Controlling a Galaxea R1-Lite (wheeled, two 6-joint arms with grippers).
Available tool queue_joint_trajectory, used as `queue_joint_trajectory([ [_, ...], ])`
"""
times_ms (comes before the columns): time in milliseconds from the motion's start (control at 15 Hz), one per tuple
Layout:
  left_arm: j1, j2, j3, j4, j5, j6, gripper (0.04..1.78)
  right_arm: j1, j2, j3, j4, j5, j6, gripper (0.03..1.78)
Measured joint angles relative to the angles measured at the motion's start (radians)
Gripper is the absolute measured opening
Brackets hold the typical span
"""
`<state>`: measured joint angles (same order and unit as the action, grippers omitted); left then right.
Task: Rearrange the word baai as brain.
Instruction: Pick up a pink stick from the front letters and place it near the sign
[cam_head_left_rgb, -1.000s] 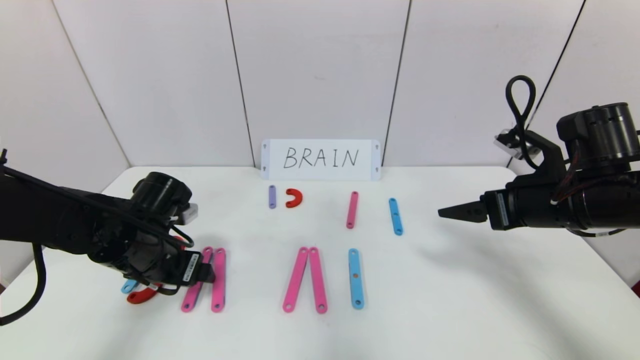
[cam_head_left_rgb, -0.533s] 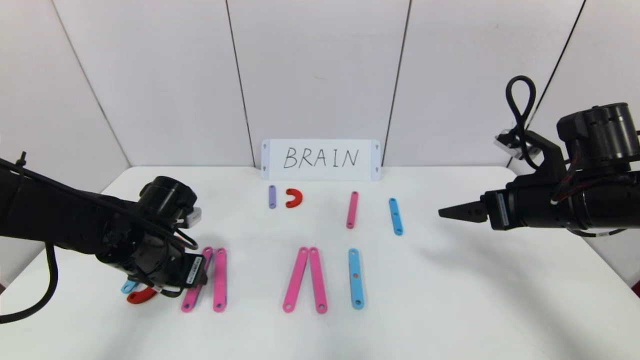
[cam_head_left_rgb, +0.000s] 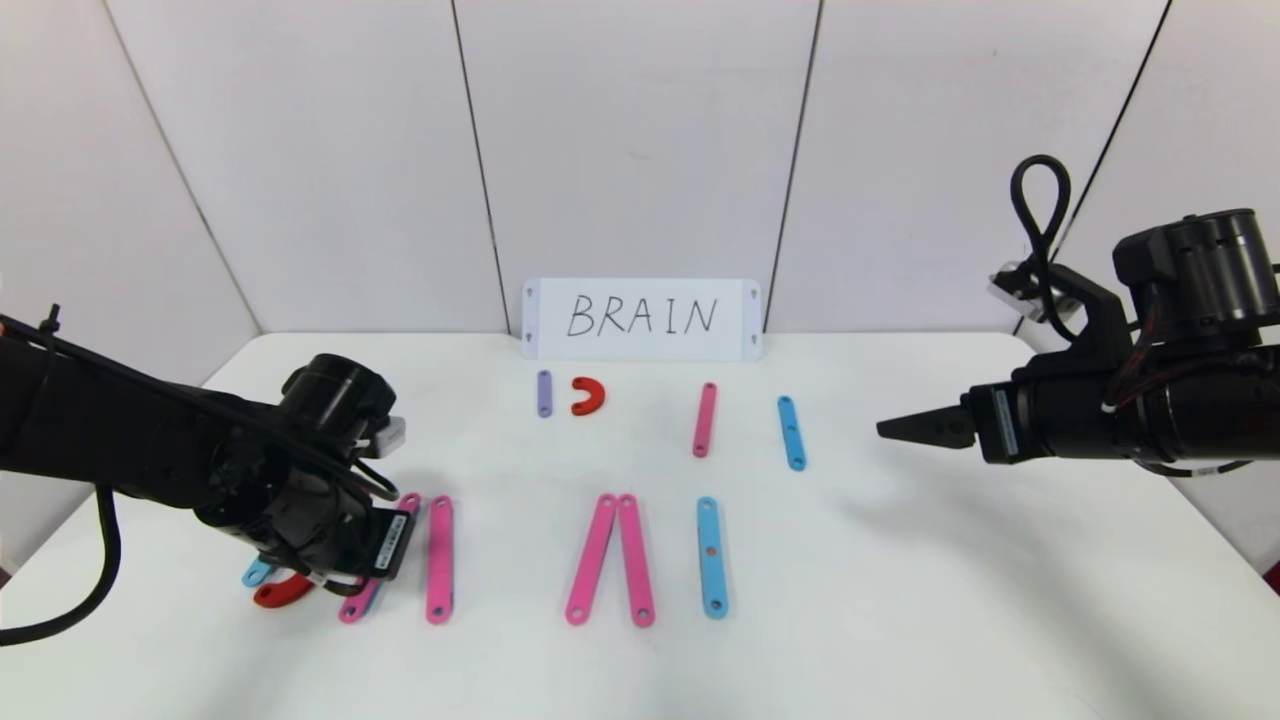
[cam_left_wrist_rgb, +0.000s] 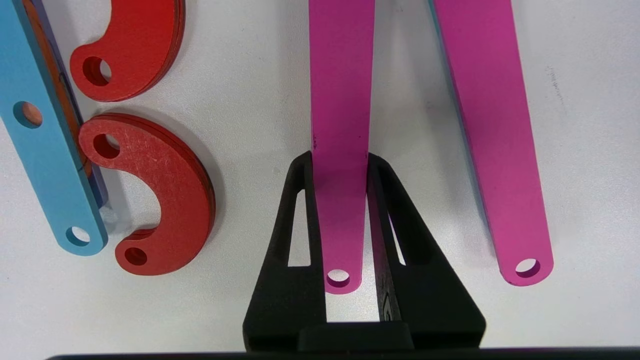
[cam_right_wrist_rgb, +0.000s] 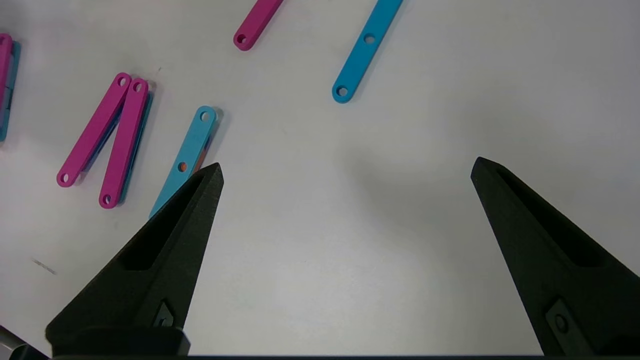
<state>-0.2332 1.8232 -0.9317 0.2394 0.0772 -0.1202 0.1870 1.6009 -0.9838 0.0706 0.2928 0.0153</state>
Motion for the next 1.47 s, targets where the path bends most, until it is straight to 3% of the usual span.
queue_joint_trajectory([
  [600,0.013,-0.051,-0.054,0.001,-0.089,0.017,0.30,-0.007,-0.007,0.000,-0.001,0.007,0.001,1.74],
  [1000,0.077,0.031,-0.290,0.017,-0.138,0.109,0.30,-0.010,-0.005,0.001,0.000,0.003,0.003,1.74],
  [1267,0.111,0.169,-0.510,0.109,-0.158,0.126,0.30,-0.010,-0.003,0.001,0.000,0.003,0.003,1.74],
  [1467,0.091,0.235,-0.626,0.197,-0.168,0.096,0.30,-0.009,-0.002,0.001,0.000,0.002,0.003,1.74],
])
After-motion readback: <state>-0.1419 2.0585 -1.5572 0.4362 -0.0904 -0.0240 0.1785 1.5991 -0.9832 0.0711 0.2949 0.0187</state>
